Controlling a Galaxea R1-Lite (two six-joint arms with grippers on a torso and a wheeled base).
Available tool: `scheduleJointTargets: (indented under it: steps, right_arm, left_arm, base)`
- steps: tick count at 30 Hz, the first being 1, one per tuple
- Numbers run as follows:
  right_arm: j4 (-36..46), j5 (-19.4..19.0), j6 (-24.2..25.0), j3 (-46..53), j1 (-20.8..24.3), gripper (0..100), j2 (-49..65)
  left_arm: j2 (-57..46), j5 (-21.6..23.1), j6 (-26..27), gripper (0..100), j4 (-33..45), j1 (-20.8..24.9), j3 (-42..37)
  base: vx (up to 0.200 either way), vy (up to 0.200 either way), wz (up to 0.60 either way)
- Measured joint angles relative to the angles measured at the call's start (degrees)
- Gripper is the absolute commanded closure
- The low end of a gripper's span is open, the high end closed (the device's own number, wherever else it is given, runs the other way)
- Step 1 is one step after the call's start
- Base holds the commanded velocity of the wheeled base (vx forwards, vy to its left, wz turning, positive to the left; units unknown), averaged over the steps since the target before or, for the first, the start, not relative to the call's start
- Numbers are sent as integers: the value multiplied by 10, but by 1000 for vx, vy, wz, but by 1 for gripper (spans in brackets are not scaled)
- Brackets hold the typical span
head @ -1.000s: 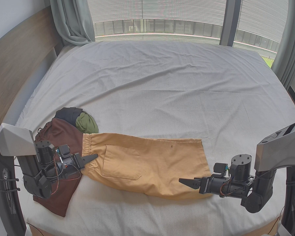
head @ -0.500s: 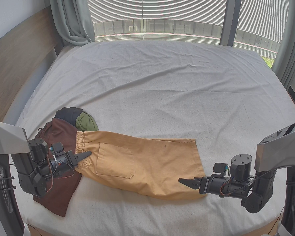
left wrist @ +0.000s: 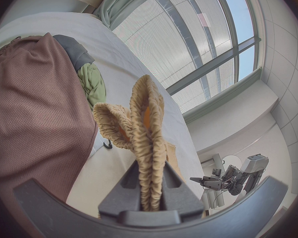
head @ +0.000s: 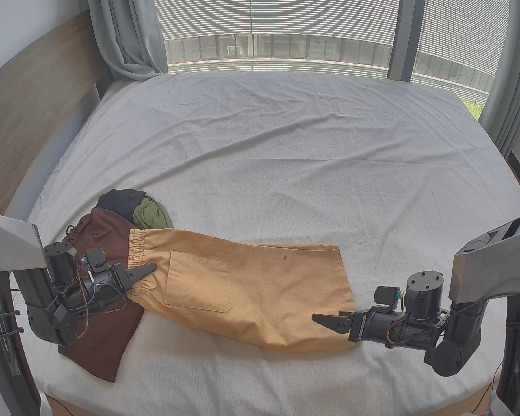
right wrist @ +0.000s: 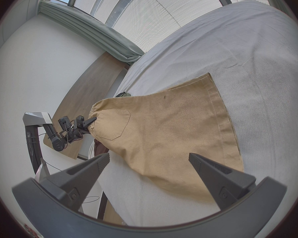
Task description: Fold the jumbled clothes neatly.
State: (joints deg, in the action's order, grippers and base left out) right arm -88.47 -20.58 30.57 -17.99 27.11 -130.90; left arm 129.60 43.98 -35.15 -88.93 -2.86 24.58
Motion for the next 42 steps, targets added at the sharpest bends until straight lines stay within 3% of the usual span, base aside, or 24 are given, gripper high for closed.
scheduleJointTargets:
  steps: [11,20,35,42]
  right_arm:
    - [0,0,0,1,1,0,13]
    - [1,0,0,1,-4,0,25]
    - [1,1,1,1,-12,0,45]
    - [1,0,-1,-2,-25,0,51]
  left_arm:
    - [-29,-13,-1,100,1,47,-5]
    - [-40,-59,-6,100,1,95,3]
    - [-41,-61,-30,100,1,126,24]
    - [-40,-90,-41,100,1,157,45]
  base:
    - [0,0,0]
    - [0,0,0]
    - [0,0,0]
    - [0,0,0]
